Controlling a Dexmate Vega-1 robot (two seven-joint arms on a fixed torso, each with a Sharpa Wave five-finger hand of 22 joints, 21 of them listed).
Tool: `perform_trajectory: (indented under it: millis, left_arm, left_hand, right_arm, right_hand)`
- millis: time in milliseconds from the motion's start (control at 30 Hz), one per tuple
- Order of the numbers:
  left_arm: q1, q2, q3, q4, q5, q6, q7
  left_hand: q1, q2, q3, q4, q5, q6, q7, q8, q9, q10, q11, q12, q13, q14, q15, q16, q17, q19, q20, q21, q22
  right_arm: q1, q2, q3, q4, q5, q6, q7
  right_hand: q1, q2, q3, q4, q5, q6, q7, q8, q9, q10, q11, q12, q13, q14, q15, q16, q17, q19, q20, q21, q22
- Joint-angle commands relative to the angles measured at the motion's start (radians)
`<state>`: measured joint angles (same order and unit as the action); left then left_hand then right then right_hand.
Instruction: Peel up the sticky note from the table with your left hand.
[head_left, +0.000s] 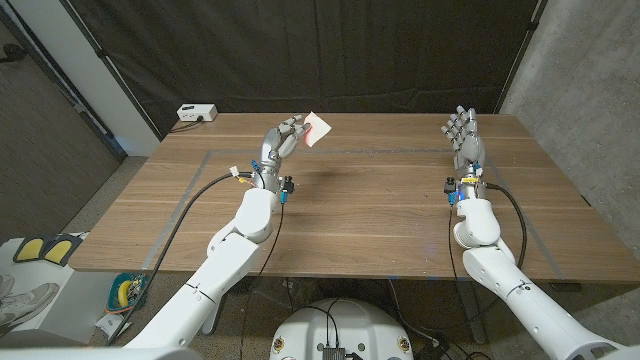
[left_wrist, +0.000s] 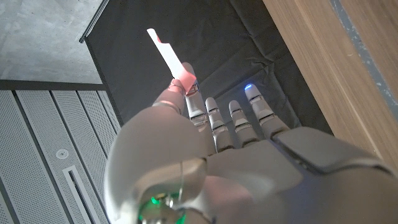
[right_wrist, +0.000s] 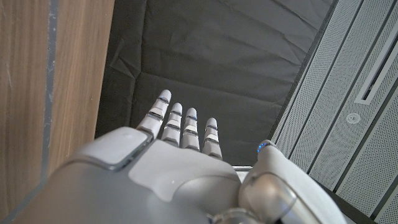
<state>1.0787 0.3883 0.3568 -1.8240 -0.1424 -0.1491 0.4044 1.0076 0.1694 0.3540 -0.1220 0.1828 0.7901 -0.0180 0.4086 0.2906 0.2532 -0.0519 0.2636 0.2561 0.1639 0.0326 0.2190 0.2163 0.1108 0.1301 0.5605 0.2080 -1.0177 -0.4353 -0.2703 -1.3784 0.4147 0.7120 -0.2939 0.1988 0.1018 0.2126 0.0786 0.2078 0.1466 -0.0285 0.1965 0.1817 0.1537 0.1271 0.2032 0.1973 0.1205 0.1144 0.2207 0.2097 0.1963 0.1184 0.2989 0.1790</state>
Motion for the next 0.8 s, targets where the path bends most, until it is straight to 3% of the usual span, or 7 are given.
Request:
perform_trajectory:
  millis: [33,100,133,167,267,600,800]
  left_arm:
    - [-0.059,-0.013,0.01,0.208,-0.044,-0.328,-0.127]
    - [-0.062,-0.017,0.009,0.224,-0.04,-0.359,-0.138]
    - [-0.064,-0.015,0.008,0.231,-0.03,-0.373,-0.143]
    - [-0.064,-0.004,0.008,0.227,-0.011,-0.38,-0.15]
    - [-0.055,0.002,0.003,0.21,0.008,-0.374,-0.155]
    - [-0.023,0.007,-0.013,0.179,0.009,-0.373,-0.181]
    - [-0.021,-0.017,-0.015,0.222,0.016,-0.392,-0.17]
  left_hand:
    - [-0.281,-0.089,-0.107,0.061,-0.007,-0.707,-0.047,-0.247,-0.099,-0.409,0.065,-0.083,-0.05,-0.246,0.069,-0.039,-0.014,-0.25,0.069,-0.095,-0.002]
    - [-0.424,-0.13,-0.172,0.1,-0.004,-0.963,-0.073,-0.243,-0.109,-0.55,0.068,-0.076,-0.059,-0.385,0.099,-0.038,-0.017,-0.386,0.083,-0.158,0.0]
    - [-0.454,-0.14,-0.187,0.108,-0.001,-1.017,-0.085,-0.243,-0.11,-0.596,0.064,-0.082,-0.061,-0.422,0.102,-0.04,-0.017,-0.428,0.083,-0.177,0.0]
    - [-0.51,-0.156,-0.216,0.125,0.007,-1.147,-0.117,-0.243,-0.111,-0.667,0.062,-0.079,-0.063,-0.507,0.115,-0.043,-0.018,-0.5,0.083,-0.211,0.001]
    - [-0.572,-0.177,-0.258,0.145,0.027,-1.342,-0.108,-0.24,-0.111,-0.785,0.071,-0.081,-0.064,-0.612,0.139,-0.037,-0.018,-0.601,0.082,-0.261,0.003]
    - [-0.58,-0.163,-0.263,0.148,0.036,-1.269,-0.109,-0.202,-0.111,-0.74,0.09,-0.053,-0.065,-0.595,0.141,-0.02,-0.021,-0.583,0.083,-0.259,0.005]
    - [-0.577,-0.154,-0.261,0.146,0.036,-1.233,-0.111,-0.195,-0.112,-0.714,0.097,-0.044,-0.065,-0.57,0.132,-0.012,-0.022,-0.564,0.082,-0.253,0.006]
  right_arm:
    - [0.0,0.016,0.005,0.003,-0.025,-0.003,-0.02]
    - [-0.002,0.015,0.005,0.0,-0.025,-0.004,-0.022]
    - [-0.005,0.014,0.006,-0.003,-0.026,-0.004,-0.023]
    - [-0.012,0.012,0.008,-0.014,-0.028,-0.009,-0.03]
    - [-0.02,0.005,0.009,-0.03,-0.029,-0.016,-0.031]
    - [-0.065,-0.027,0.002,-0.127,-0.037,-0.102,-0.046]
    - [-0.059,-0.014,-0.01,-0.147,-0.02,-0.166,-0.046]
  right_hand:
    - [0.006,-0.003,0.005,-0.009,0.006,-0.008,-0.011,-0.003,0.003,-0.011,-0.013,-0.006,0.002,0.0,-0.016,-0.003,-0.002,0.006,0.009,-0.007,0.002]
    - [0.007,-0.004,0.005,-0.011,0.006,-0.011,-0.012,-0.004,0.003,-0.015,-0.013,-0.007,0.002,-0.001,-0.015,-0.004,-0.002,0.005,0.011,-0.008,0.002]
    - [0.008,-0.004,0.006,-0.012,0.006,-0.013,-0.014,-0.004,0.003,-0.016,-0.012,-0.008,0.002,-0.002,-0.014,-0.004,-0.003,0.004,0.013,-0.009,0.002]
    - [0.008,-0.005,0.006,-0.012,0.005,-0.014,-0.015,-0.005,0.003,-0.018,-0.013,-0.008,0.002,-0.003,-0.012,-0.005,-0.003,0.004,0.013,-0.009,0.002]
    - [0.009,-0.007,0.005,-0.014,0.005,-0.015,-0.017,-0.005,0.003,-0.019,-0.012,-0.008,0.002,-0.004,-0.01,-0.006,-0.003,0.003,0.017,-0.011,0.002]
    - [0.008,-0.011,0.004,-0.015,0.003,-0.017,-0.018,-0.006,0.003,-0.019,-0.013,-0.008,0.002,-0.005,-0.006,-0.006,-0.003,0.002,0.019,-0.013,0.003]
    - [0.006,-0.011,0.003,-0.015,0.003,-0.016,-0.018,-0.006,0.003,-0.02,-0.013,-0.007,0.002,-0.005,-0.005,-0.006,-0.002,-0.001,0.019,-0.016,0.003]
